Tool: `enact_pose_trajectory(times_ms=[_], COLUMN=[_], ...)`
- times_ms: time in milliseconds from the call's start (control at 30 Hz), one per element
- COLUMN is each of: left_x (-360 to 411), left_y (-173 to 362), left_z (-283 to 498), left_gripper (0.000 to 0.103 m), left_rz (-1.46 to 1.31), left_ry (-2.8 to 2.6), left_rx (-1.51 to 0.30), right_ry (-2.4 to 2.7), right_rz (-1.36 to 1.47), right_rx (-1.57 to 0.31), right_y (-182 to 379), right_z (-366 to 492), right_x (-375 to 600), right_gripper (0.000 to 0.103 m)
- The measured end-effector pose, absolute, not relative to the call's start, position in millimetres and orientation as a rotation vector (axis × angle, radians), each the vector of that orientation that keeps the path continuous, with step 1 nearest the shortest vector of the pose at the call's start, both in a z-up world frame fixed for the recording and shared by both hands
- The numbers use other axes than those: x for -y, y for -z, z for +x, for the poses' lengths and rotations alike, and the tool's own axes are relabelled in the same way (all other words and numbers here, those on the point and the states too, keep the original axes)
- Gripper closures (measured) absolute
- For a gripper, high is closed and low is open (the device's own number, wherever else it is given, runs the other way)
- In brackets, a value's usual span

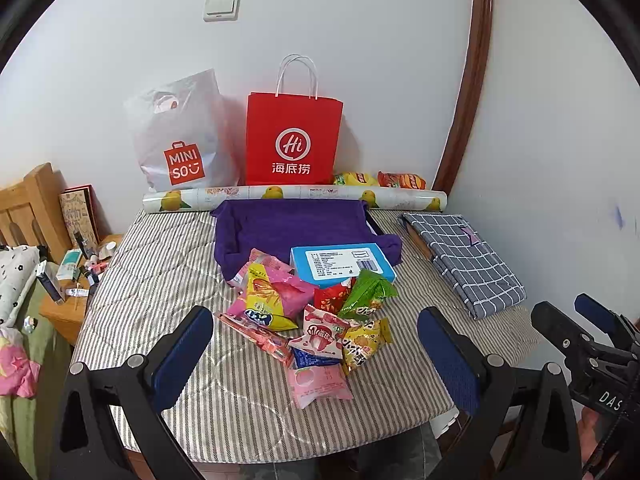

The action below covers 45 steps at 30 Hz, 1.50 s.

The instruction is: Organize snacks

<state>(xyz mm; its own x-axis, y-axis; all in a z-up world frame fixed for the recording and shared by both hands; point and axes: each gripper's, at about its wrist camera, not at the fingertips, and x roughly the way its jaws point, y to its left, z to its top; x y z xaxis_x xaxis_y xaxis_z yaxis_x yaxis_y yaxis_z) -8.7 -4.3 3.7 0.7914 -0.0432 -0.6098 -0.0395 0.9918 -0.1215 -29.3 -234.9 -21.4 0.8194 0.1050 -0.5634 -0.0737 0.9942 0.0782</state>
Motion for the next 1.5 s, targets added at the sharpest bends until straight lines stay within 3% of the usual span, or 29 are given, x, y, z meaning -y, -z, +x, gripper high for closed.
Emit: enact_pose_trajectory(times_ms=[1500], left_x=[3.2], left_y=[-0.6], left_z=[-5.0], left_gripper=[0.0], left_rz=[-0.117], left_ry=[0.015], left_rx=[-0.664], right_ry=[-0.117], right_rz=[0.046], right_rx=[-0.596], right_y=[20.3], right_z=[-30.3], right_x=[227.9], right_gripper=[0.001])
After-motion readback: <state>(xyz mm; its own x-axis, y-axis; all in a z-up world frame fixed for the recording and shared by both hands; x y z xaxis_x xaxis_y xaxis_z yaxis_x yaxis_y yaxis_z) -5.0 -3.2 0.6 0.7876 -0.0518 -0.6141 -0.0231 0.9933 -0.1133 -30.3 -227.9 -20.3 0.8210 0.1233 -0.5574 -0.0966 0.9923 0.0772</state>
